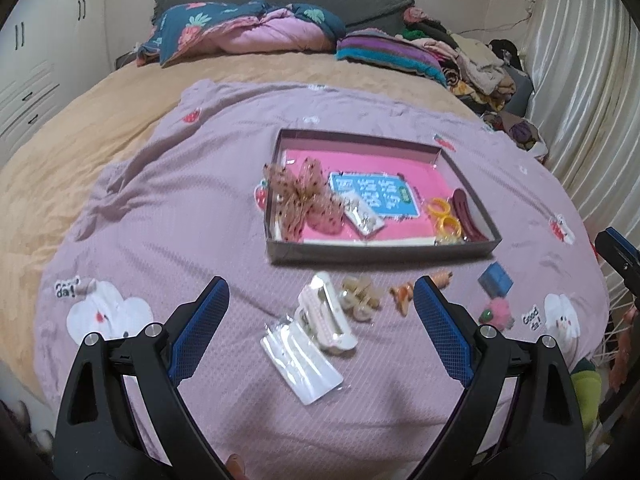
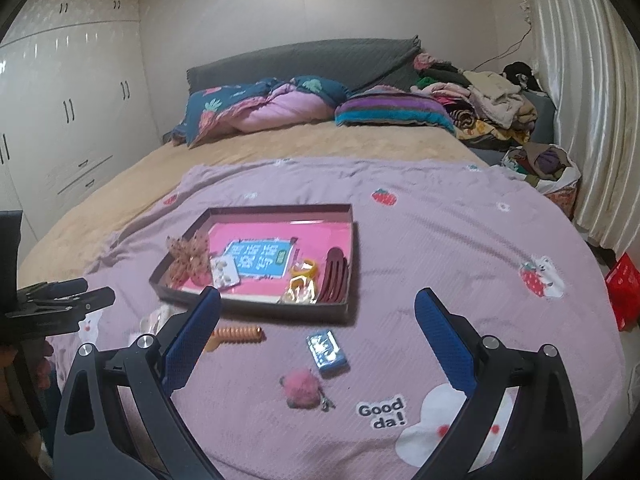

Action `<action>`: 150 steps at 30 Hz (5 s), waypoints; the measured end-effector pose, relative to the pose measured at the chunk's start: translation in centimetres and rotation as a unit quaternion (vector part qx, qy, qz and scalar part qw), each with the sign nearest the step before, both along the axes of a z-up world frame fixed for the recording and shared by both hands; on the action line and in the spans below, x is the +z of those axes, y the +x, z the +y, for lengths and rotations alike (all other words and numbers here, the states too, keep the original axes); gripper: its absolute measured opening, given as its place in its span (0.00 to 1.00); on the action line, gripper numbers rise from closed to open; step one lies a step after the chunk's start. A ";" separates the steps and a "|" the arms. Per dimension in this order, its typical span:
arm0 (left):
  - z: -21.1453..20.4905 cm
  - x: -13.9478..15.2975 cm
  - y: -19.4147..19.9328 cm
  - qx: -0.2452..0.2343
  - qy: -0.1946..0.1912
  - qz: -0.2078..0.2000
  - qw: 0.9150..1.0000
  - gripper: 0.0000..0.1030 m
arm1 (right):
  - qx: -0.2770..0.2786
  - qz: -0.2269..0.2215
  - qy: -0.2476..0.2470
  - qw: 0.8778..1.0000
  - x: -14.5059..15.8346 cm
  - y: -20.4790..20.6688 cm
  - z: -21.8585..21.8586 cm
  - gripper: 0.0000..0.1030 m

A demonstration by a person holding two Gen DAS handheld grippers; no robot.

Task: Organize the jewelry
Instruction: 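Withdraw both tools from the box toward the remaining items, then grasp the white claw clip with the left tool while the right tool grasps the peach coil hair tie, then carry the claw clip and coil hair tie into the box and open both tools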

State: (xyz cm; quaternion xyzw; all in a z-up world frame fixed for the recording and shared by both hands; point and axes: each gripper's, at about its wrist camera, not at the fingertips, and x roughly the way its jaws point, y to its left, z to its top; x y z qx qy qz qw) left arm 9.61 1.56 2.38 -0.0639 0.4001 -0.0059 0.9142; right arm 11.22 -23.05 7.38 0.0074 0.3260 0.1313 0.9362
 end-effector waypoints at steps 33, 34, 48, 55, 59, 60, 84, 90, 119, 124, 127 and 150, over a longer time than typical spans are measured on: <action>3.1 -6.9 -0.7 0.000 -0.022 0.070 0.997 0.84 | 0.091 0.099 -0.062 0.989 -8.1 0.6 8.3 0.94; 2.9 -7.0 -0.5 -0.006 -0.026 0.071 0.997 0.84 | 0.089 0.101 -0.067 0.989 -8.5 0.9 8.4 0.94; -0.1 -9.4 4.3 -0.055 0.000 0.102 0.993 0.67 | 0.074 0.122 -0.065 0.988 -9.9 3.7 7.5 0.94; 0.9 -8.9 5.3 -0.057 -0.035 0.099 0.993 0.40 | 0.085 0.132 -0.058 0.986 -10.1 4.7 8.4 0.94; 1.4 -8.3 5.7 -0.055 -0.043 0.098 0.993 0.35 | 0.098 0.147 -0.050 0.983 -10.7 5.8 10.1 0.94; 1.7 -8.3 5.7 -0.054 -0.050 0.099 0.992 0.35 | 0.103 0.150 -0.050 0.982 -10.9 6.1 10.6 0.94; 4.6 -7.6 5.5 -0.017 -0.073 0.099 0.992 0.31 | 0.104 0.153 -0.064 0.981 -14.1 8.5 12.6 0.68; 4.8 -6.7 4.6 -0.012 -0.075 0.090 0.993 0.30 | 0.093 0.143 -0.052 0.984 -12.4 6.8 10.3 0.68; -0.6 3.9 4.6 -0.064 -0.053 -0.016 0.996 0.29 | 0.019 0.015 -0.022 0.999 -0.3 3.9 -0.4 0.68; -0.8 4.7 5.6 -0.068 -0.048 -0.025 0.996 0.29 | 0.017 0.005 -0.022 1.000 0.7 4.8 -0.6 0.68; -1.0 5.3 6.2 -0.070 -0.046 -0.030 0.996 0.29 | 0.019 0.000 -0.022 1.000 1.1 5.3 -0.5 0.68; -0.4 1.7 13.7 -0.052 -0.034 0.007 0.998 0.29 | 0.051 -0.021 -0.030 0.998 2.2 12.2 3.8 0.68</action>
